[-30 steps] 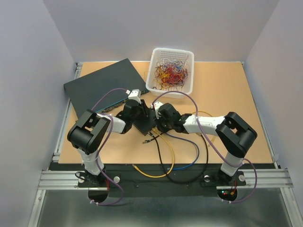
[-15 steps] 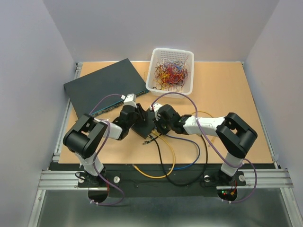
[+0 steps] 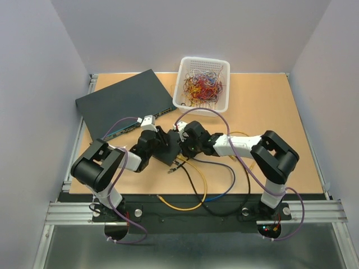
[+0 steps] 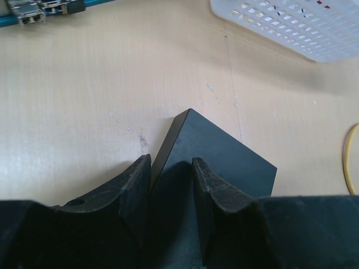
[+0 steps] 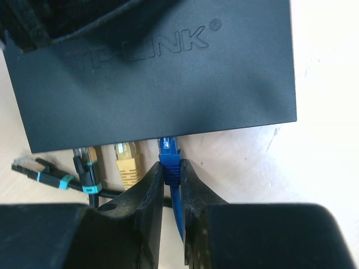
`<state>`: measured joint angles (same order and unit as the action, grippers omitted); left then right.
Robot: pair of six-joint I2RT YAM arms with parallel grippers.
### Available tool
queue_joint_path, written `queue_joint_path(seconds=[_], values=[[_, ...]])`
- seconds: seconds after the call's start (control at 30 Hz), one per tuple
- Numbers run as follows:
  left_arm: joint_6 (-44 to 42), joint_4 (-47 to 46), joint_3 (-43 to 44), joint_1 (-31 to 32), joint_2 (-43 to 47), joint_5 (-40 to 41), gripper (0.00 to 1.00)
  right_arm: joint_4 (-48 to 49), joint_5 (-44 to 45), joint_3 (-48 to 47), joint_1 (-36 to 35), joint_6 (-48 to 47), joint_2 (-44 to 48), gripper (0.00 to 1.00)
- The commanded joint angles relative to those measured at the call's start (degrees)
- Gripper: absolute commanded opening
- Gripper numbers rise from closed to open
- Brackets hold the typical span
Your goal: Insert the plug into the switch port
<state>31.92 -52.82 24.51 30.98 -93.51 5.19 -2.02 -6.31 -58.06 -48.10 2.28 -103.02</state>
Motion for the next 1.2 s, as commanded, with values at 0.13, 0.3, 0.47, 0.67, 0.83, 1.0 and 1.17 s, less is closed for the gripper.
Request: queue_joint_path(seconds=[0.13,0.3,0.47,0.67,0.83,1.0,1.17], values=[[7.6,1.7,-7.0,6.1,0.0,-16.2,0.44,30.9,-4.5,-8.5,-1.6,2.7,-5.3,0.01],[9.2,-3.4,-9.0,7.1,-1.2,-17.4,0.44,32.6,-6.6,-12.6,-3.4,1.6,-8.9,0.01],[9.6,-5.5,-9.4,7.3,-3.1,-18.3,0.44,33.2,-8.6,-16.6,-5.0,2.7,-11.4,0.00],[7.5,4.6,-5.9,6.9,0.3,-15.0,0.44,33.2,-8.4,-17.3,-5.7,4.7,-13.2,0.00],[3.1,12.1,0.4,4.7,0.0,-14.8,0.44,33.2,-6.4,-16.8,-6.3,6.9,-13.7,0.01],[3.2,11.9,3.4,-0.5,-4.7,-19.6,0.44,34.1,-3.6,-15.9,-6.4,8.9,-14.0,0.00],[2.8,12.7,4.1,-2.6,-3.6,-20.1,0.44,33.8,-1.1,-16.0,-6.4,9.5,-14.7,0.00]])
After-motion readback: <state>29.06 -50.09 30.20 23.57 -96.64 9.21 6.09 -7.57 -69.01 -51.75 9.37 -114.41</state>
